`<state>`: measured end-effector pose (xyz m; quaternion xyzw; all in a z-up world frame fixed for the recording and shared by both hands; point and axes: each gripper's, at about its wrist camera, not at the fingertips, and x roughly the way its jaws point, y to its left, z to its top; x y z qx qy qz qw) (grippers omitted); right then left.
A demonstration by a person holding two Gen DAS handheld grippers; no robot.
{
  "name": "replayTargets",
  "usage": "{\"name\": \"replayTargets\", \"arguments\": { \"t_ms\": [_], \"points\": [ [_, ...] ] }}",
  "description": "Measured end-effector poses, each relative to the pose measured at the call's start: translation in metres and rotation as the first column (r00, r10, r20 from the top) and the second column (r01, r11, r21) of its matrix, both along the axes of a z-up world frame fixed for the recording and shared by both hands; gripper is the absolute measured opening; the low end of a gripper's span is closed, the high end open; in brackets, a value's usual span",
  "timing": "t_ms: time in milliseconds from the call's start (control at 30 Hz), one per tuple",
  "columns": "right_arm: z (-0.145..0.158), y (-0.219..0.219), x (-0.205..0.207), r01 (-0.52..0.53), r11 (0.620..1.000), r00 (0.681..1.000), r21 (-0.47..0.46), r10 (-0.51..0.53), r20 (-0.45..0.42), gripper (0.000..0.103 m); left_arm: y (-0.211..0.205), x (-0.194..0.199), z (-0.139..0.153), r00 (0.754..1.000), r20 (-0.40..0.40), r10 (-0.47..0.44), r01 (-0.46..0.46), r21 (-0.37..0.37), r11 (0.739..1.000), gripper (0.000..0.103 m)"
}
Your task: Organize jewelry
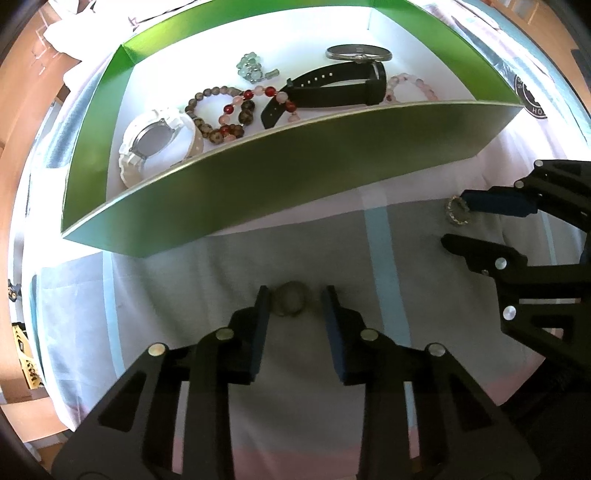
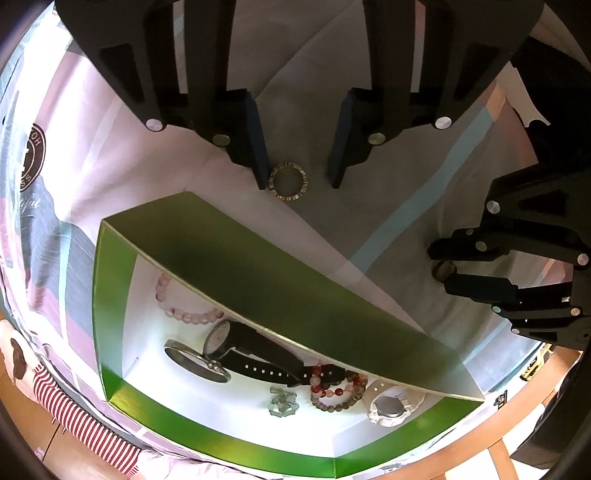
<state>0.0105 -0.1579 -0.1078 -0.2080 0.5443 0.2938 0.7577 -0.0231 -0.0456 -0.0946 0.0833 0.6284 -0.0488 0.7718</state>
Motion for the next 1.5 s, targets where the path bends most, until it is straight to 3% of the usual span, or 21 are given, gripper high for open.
{"name": "replayTargets", "arguments": {
  "t_ms": [333, 400, 467, 567, 667, 733, 933, 1067, 1167, 1300, 1500],
  "points": [
    [-0.002, 0.004, -0.009, -0.027, 0.999, 0.999, 0.022, 0.028, -0.026, 0.033, -0.005, -0.002, 0.001, 1.0, -0.005, 0.012, -0.013, -0.031, 0.999, 0.029],
    [-0.002, 0.006, -0.012, -0.052, 0.998, 0.997, 0.046, 0.054, -0.056, 0.036, 0.005, 0.003, -0.004, 1.0, -0.011, 0.016, -0.017, -0.055, 0.998, 0.029],
    [0.0, 0.01, -0.018, -0.092, 0.994, 0.992, 0.066, 0.097, -0.079, 0.05, 0.008, 0.004, -0.002, 0.999, -0.02, 0.026, -0.027, -0.092, 0.995, 0.029],
    [0.004, 0.016, -0.029, -0.16, 0.983, 0.982, 0.088, 0.168, -0.088, 0.054, 0.018, 0.006, 0.002, 0.998, -0.026, 0.05, -0.054, -0.141, 0.989, 0.034],
    [0.011, 0.015, -0.033, -0.174, 0.98, 0.981, 0.093, 0.18, -0.065, 0.069, 0.026, 0.008, 0.009, 0.997, -0.017, 0.082, -0.083, -0.172, 0.982, 0.046],
    [0.013, 0.011, -0.03, -0.154, 0.984, 0.986, 0.093, 0.16, -0.054, 0.073, 0.031, 0.01, 0.01, 0.995, -0.019, 0.098, -0.1, -0.187, 0.977, 0.062],
    [0.0, -0.003, -0.01, -0.028, 0.999, 0.999, 0.029, 0.029, -0.039, 0.081, 0.031, 0.011, 0.004, 0.993, -0.021, 0.114, -0.116, -0.154, 0.981, 0.082],
    [-0.011, -0.005, -0.007, -0.02, 1.0, 0.999, -0.023, 0.021, 0.038, 0.091, 0.029, 0.016, -0.005, 0.992, -0.033, 0.124, -0.127, -0.121, 0.985, 0.086],
    [-0.014, -0.003, -0.01, -0.027, 1.0, 0.996, -0.011, 0.028, 0.086, 0.095, 0.026, 0.021, -0.016, 0.987, -0.063, 0.147, -0.153, -0.1, 0.983, 0.088],
    [-0.022, -0.004, -0.005, 0.04, 0.998, 0.999, 0.04, -0.041, 0.031, 0.1, 0.024, 0.023, -0.02, 0.984, -0.069, 0.164, -0.171, -0.107, 0.979, 0.093],
    [-0.025, 0.0, 0.002, 0.041, 0.999, 0.999, 0.015, -0.041, 0.019, 0.1, 0.02, 0.025, -0.025, 0.986, -0.064, 0.152, -0.157, -0.083, 0.984, 0.099]
  ]
}}
